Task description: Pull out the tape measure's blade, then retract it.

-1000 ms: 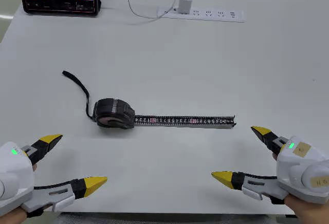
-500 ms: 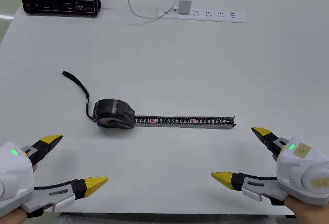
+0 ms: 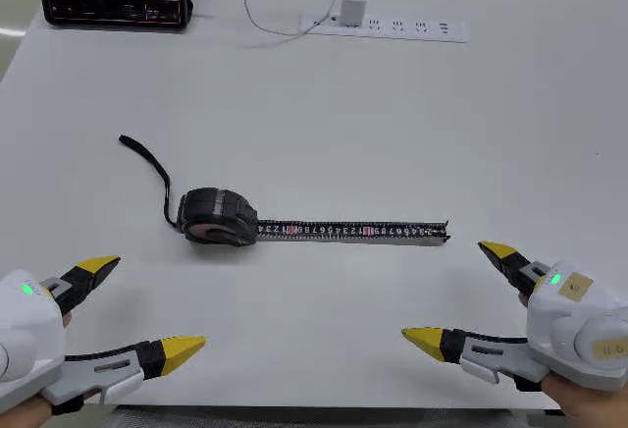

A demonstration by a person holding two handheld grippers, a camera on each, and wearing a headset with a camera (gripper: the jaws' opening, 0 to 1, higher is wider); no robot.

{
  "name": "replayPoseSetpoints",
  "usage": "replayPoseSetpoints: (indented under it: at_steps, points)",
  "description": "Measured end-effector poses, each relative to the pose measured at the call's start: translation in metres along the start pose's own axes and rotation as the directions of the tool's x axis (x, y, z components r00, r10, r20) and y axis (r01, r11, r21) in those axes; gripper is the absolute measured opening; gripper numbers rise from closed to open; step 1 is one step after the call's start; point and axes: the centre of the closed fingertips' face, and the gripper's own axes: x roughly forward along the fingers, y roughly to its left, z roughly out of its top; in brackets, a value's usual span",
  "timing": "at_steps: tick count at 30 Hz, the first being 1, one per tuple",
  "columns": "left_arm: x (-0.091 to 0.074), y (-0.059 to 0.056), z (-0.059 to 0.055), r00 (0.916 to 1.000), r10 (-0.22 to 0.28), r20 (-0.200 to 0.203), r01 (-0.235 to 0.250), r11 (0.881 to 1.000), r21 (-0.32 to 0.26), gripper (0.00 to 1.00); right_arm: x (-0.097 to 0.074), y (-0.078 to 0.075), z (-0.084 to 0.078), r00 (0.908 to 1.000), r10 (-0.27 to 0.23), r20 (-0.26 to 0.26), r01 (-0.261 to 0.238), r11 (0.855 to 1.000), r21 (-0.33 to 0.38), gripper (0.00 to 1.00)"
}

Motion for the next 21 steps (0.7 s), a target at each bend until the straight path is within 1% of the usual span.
replayPoseSetpoints:
  at_steps: [21]
  points:
    - [0.0025,0.0000,0.0027,1.0000,0.001,0.003,-0.001,1.000,-0.001,0.84,-0.0034,-0.0059,-0.0023,0.9999,-0.013,0.000,0.013,1.000,0.011,0.87]
